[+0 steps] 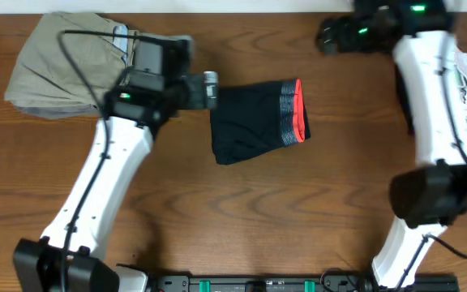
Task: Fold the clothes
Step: 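Grasp the folded tights bundle with the left gripper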
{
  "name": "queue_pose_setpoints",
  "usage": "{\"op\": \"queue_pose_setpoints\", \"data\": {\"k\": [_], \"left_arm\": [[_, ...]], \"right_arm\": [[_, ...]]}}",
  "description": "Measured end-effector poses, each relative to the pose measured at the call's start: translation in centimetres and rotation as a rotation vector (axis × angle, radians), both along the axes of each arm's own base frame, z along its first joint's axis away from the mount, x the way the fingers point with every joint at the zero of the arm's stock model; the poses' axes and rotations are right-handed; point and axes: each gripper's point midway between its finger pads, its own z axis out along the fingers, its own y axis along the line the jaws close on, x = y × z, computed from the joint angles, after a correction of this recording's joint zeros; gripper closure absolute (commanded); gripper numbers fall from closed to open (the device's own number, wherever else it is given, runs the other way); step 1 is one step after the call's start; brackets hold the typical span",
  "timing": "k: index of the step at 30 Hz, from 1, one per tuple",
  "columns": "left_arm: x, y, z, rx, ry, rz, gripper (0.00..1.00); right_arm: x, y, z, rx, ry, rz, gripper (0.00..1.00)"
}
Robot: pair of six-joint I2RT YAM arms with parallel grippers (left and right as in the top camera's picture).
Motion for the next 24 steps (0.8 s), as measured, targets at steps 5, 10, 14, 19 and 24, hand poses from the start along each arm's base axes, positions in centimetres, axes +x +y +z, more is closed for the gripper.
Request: {"op": "queue_pose_setpoints", "data": {"k": [5,10,14,19,24], "left_arm": [[0.1,-6.1,-2.4,-0.008,0.026,-0.090,0.02],[0.9,-12.5,-5.8,0.069,0.074,-0.160,0.02],[2.0,-16.3,-7.0,0.134,0.084,-0.188,0.02],[3.7,-18.8,-9.1,0.195,0.096,-0.191,0.02],[3.7,-19.7,-13.5,0.247,0.150,-0.192,0.02]], "right_arm": [[-0.8,-6.8,-0.7,0.027,0.066,-0.188,0.01],[-2.3,-12.2,-1.8,0.050,0.138,-0.327,0.01],[-3.2,-13.0,-2.2,0.056,0.171,-0.350,0.01],[-3.4,-12.9,-2.3,0.057,0.181,-0.348,0.01],[-3.4,-12.9,-2.4,0.057,0.186,-0.349,0.01]]}}
